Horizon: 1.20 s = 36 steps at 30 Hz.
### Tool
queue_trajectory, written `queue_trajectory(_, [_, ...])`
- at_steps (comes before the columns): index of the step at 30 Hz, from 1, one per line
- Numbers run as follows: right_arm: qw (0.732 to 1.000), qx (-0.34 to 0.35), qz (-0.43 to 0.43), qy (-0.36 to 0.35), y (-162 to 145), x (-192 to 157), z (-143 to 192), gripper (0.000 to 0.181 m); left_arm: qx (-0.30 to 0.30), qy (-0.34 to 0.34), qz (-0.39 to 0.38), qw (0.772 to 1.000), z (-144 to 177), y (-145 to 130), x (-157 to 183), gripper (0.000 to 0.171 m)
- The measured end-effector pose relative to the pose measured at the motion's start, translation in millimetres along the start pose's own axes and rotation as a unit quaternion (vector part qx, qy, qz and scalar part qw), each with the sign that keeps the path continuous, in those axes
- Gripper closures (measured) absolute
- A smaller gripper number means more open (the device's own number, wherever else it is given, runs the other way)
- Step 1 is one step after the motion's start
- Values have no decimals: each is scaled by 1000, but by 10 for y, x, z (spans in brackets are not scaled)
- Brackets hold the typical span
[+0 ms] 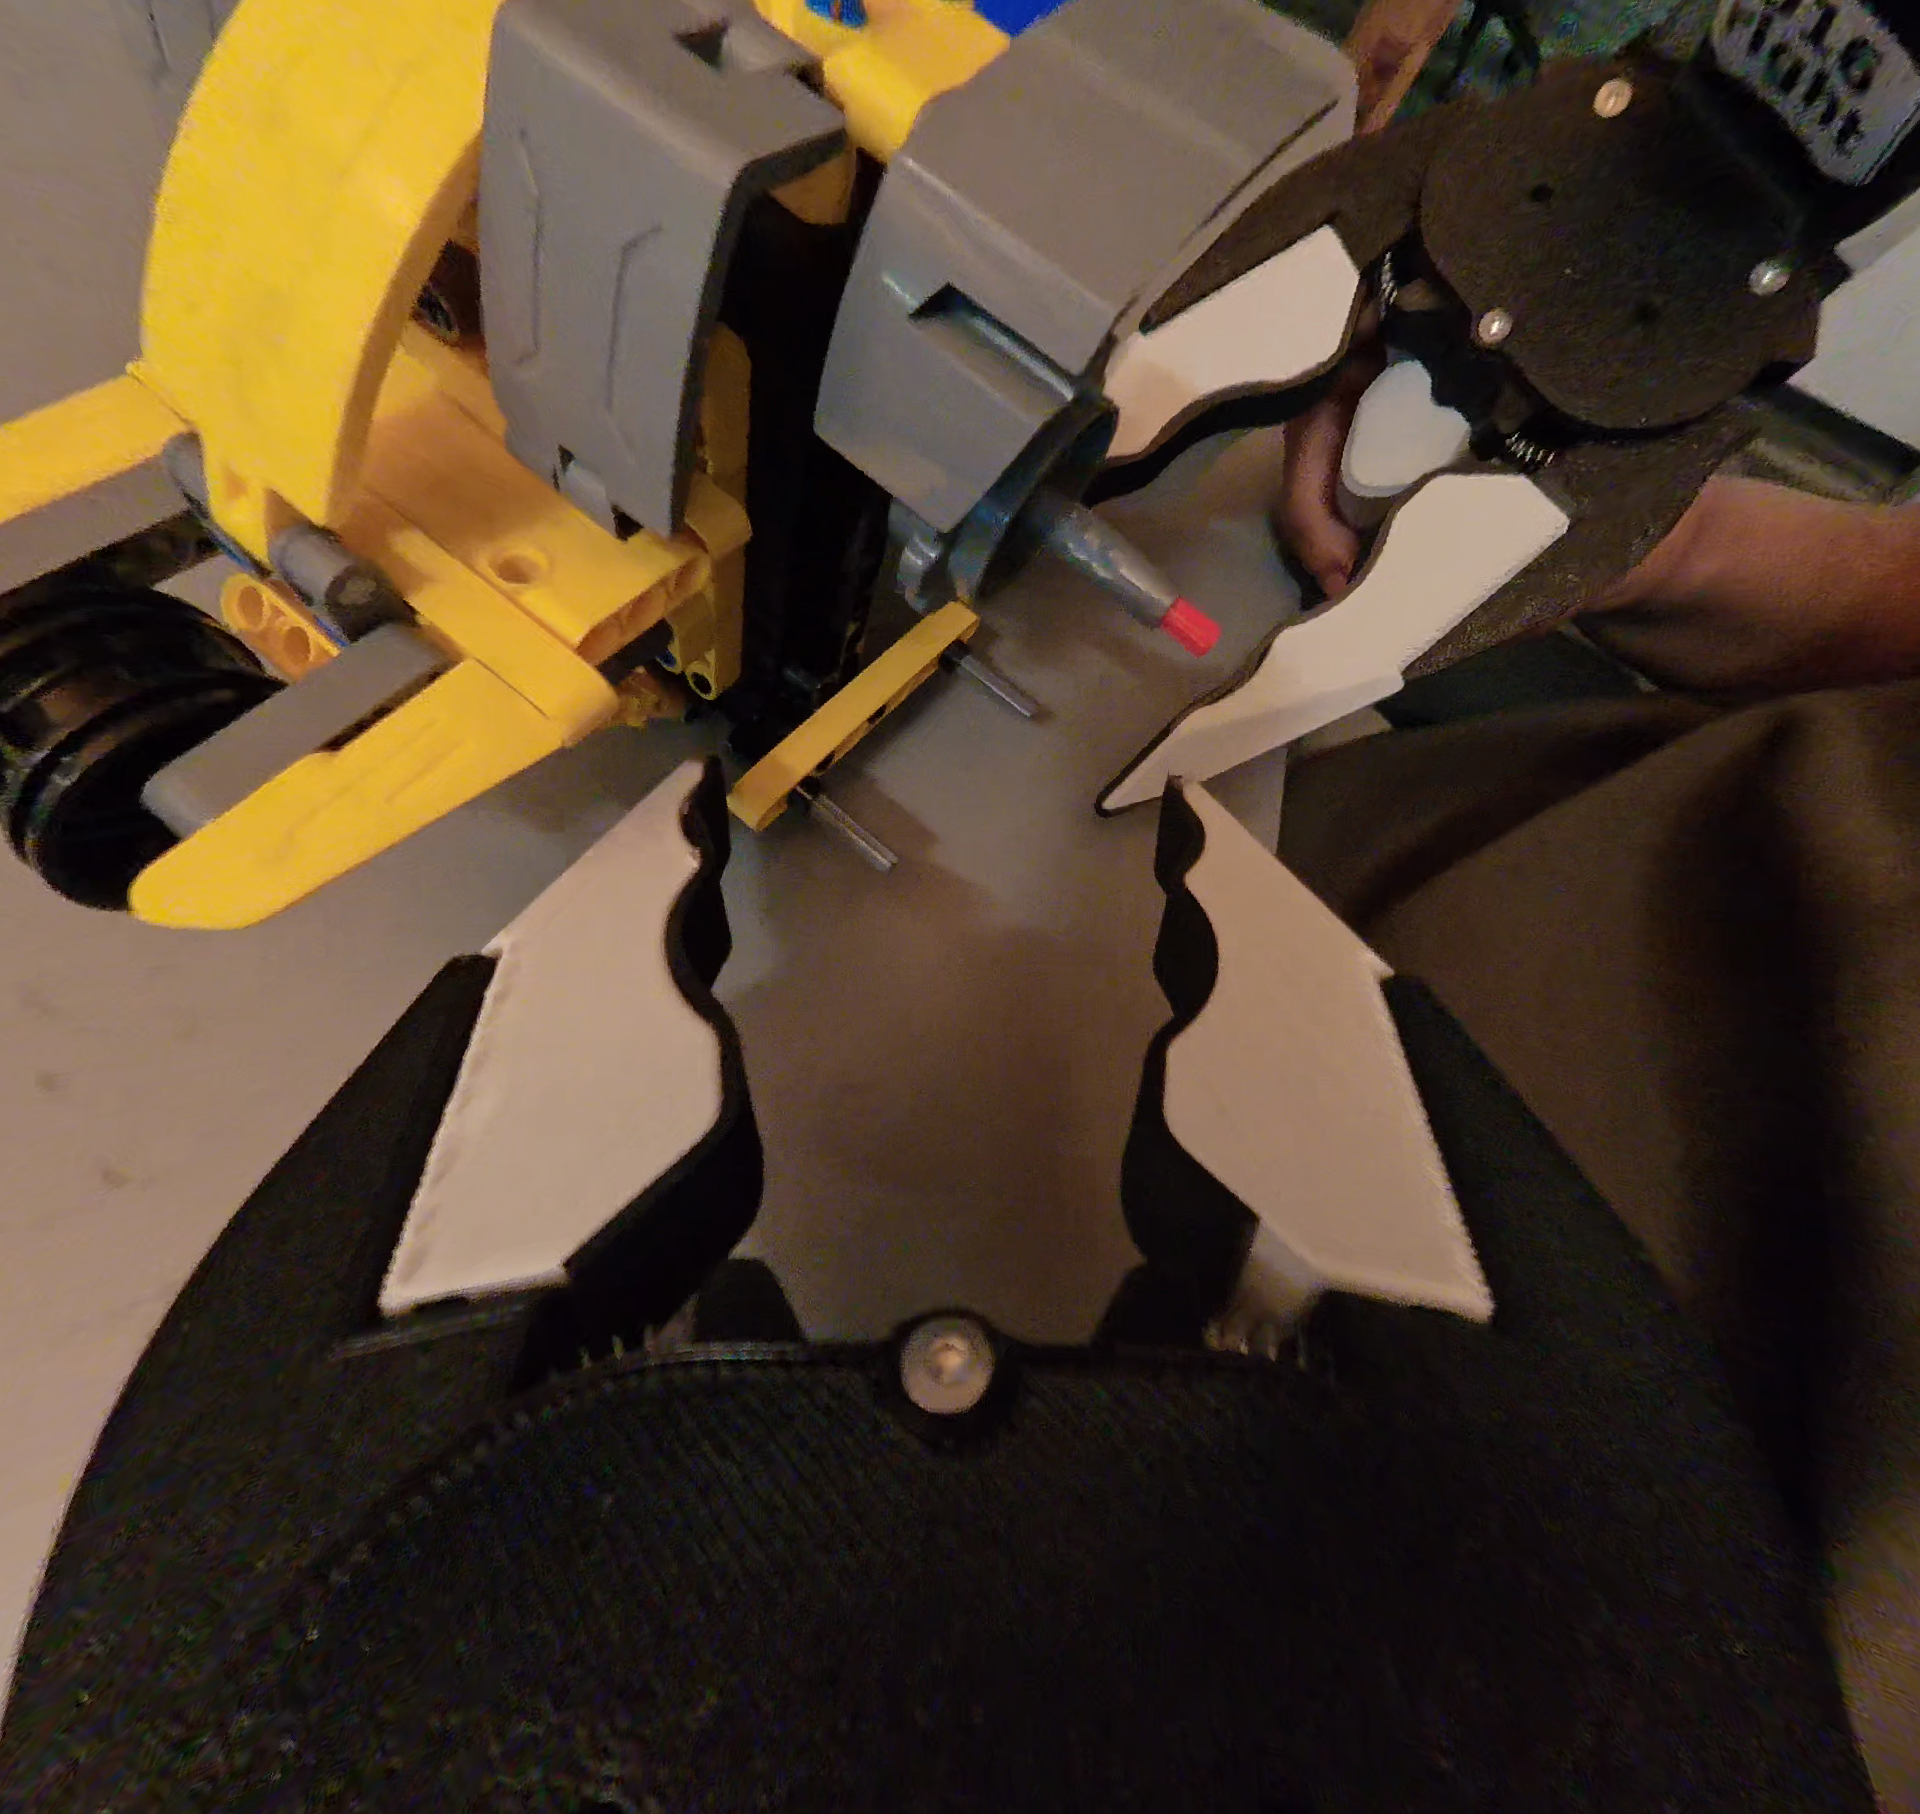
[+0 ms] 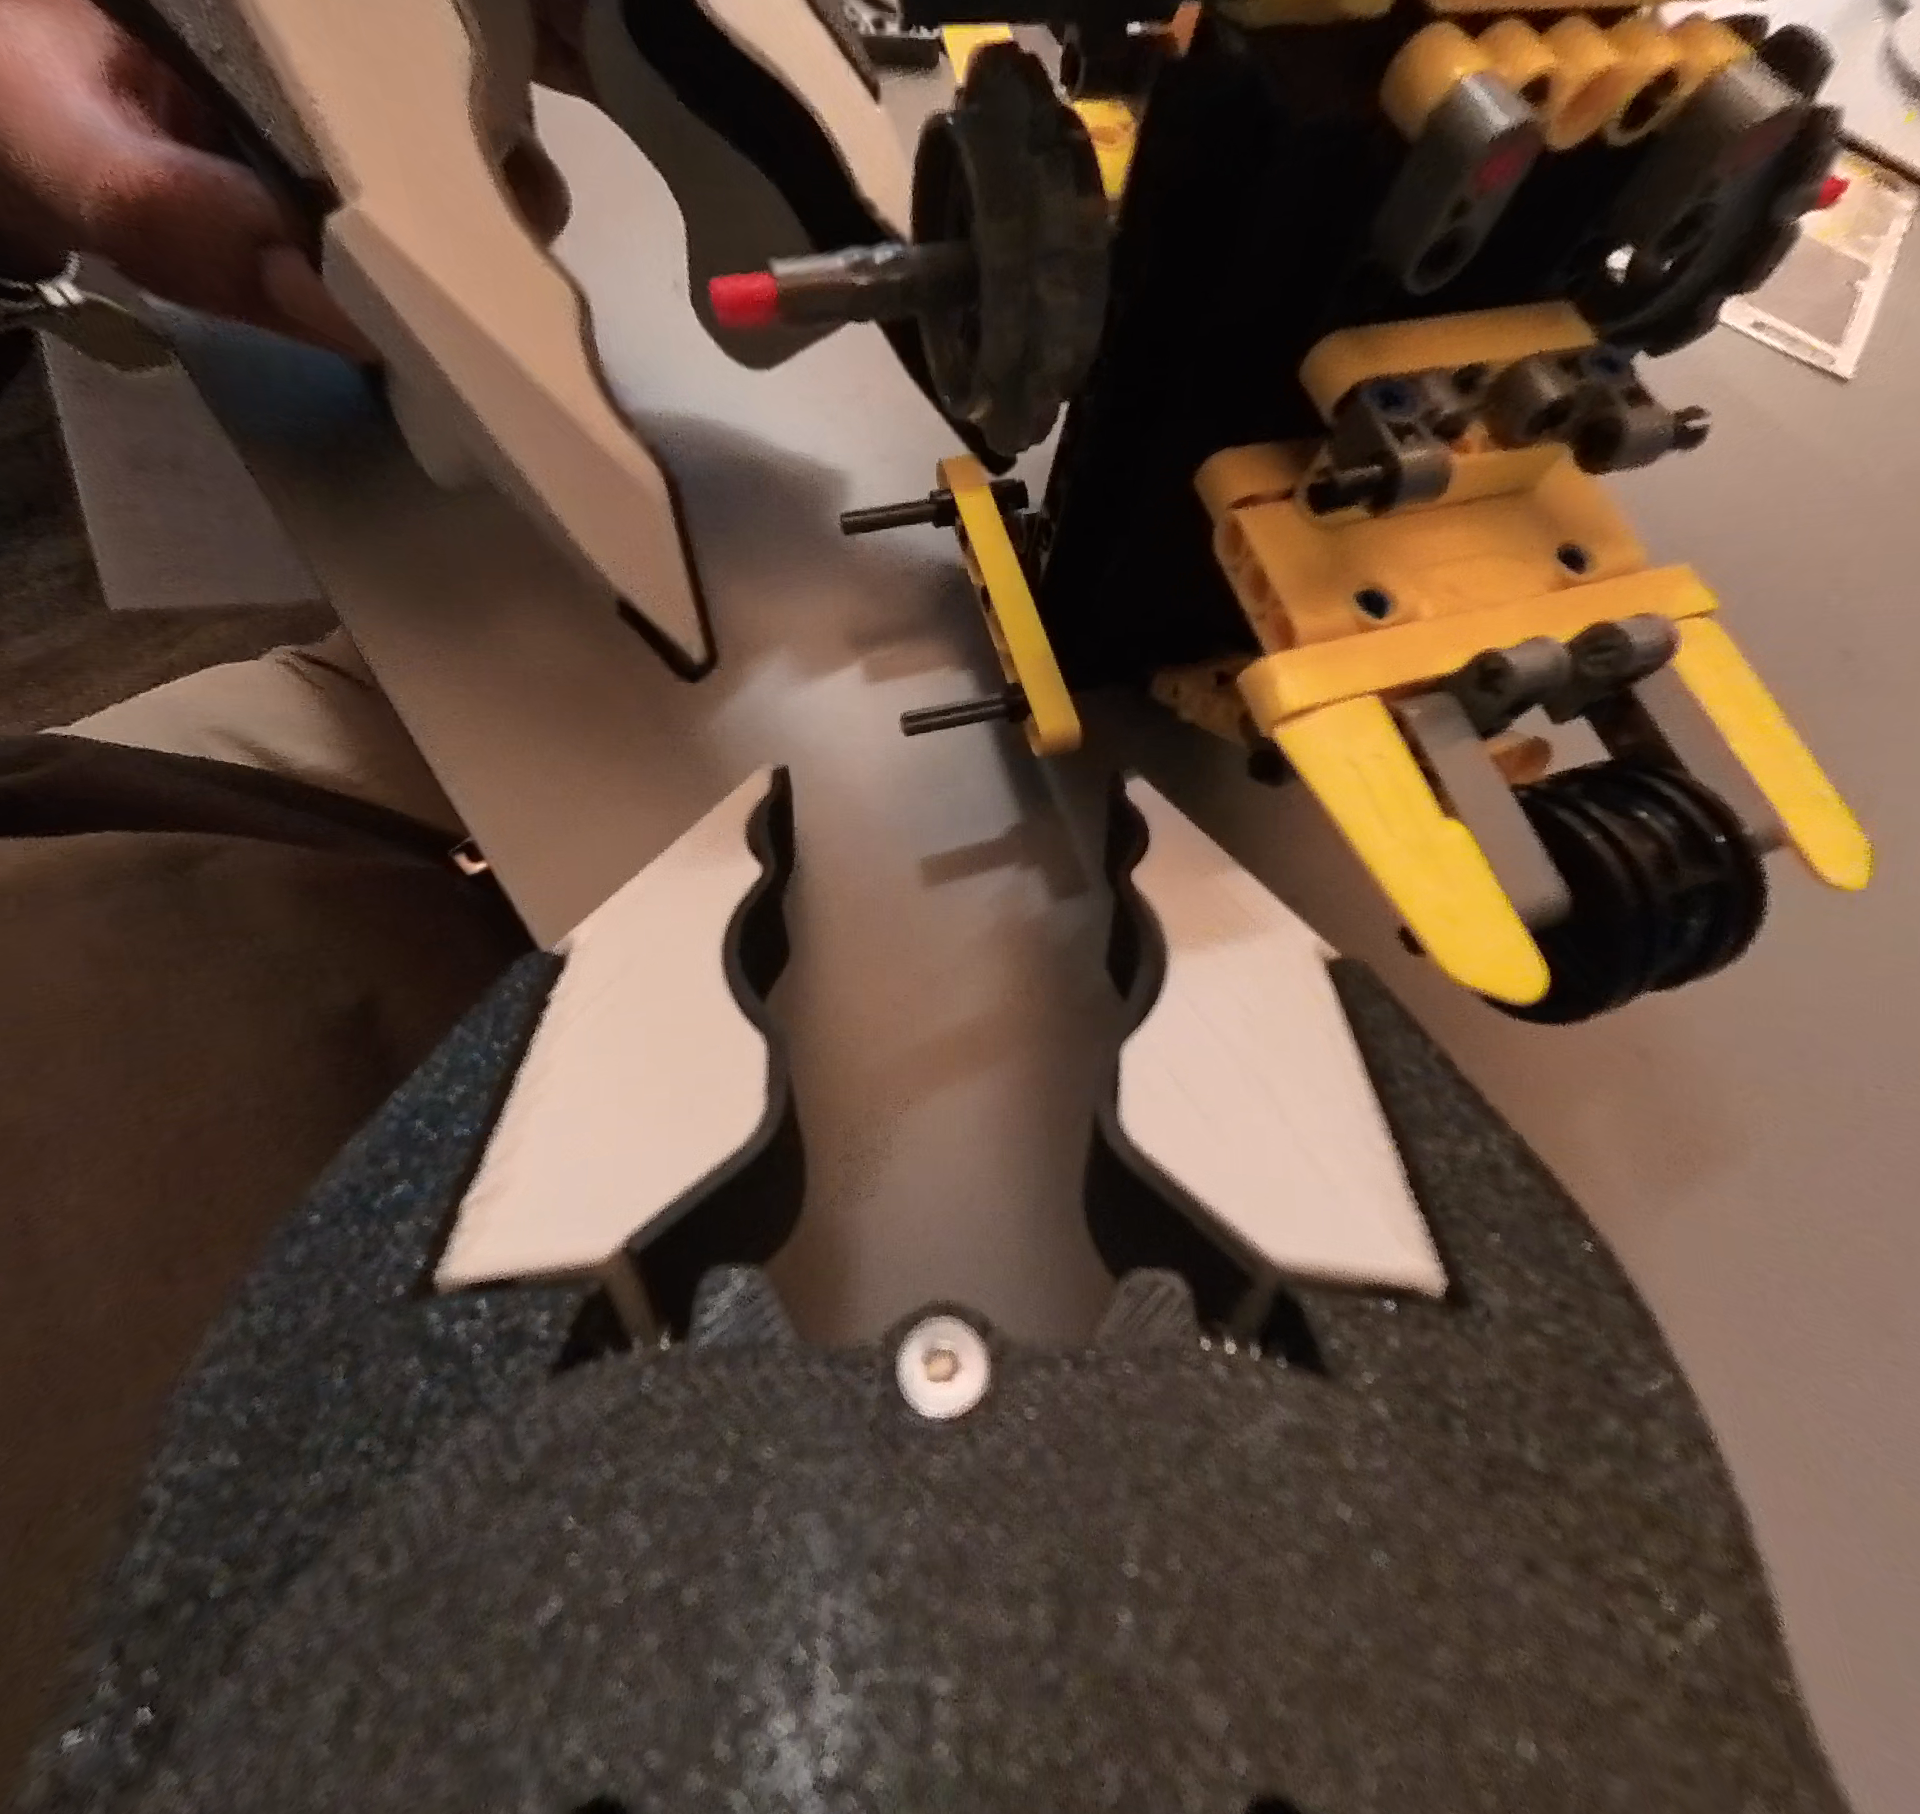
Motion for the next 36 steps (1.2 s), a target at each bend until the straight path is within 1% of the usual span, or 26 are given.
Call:
queue_trajectory(3, [1000, -15, -6, 1, -15, 16, -27, 121, -30, 27, -31, 999, -63, -24, 45, 89])
queue_trajectory(5, [1000, -19, -9, 2, -24, 40, -14, 121, -50, 31, -60, 996, -108, -45, 102, 92])
queue_trajectory(8, [1000, -27, -5, -9, -60, 115, 22, 121, -68, 41, -92, 993, -150, -66, 158, 91])
queue_trajectory(12, [1000, -26, 1, -18, -101, 180, 77, 121, -70, 45, -89, 992, -156, -68, 146, 94])
queue_trajectory(16, [1000, -19, 2, -17, -136, 173, 86, 122, -47, 36, -74, 995, -111, -35, 113, 98])
queue_trajectory(20, [1000, -12, 18, -18, -140, 141, 93, 125, -36, 33, -88, 995, -62, -32, 121, 102])
queue_trajectory(22, [1000, -3, 21, -4, -125, 126, 108, 125, -36, 19, -91, 995, -46, -38, 133, 102])
queue_trajectory(25, [999, 10, 9, 42, -96, 126, 147, 124, -29, -5, -91, 995, -18, -28, 120, 102])
queue_trajectory(28, [997, 23, 0, 77, -55, 154, 191, 125, -26, -10, -85, 996, -10, -12, 81, 100])
queue_trajectory(30, [997, 26, 15, 68, -23, 184, 200, 125, -37, 1, -80, 996, -36, -18, 61, 97])
queue_trajectory(33, [998, 15, 51, 38, -3, 200, 147, 125, -68, 25, -80, 994, -112, -42, 35, 91])
queue_trajectory(36, [996, -13, 80, 22, -32, 156, 66, 125, -91, 38, -91, 991, -196, -54, 61, 90])
Point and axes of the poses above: each gripper's, where its closed fingertips meet, z back along the fingers, y out of its top, x = y × z across the jaws, the point moved 8 cm from there along z, back along the fingers, and after that the axes turned 11 degrees about -y, right-handed, at the moved point
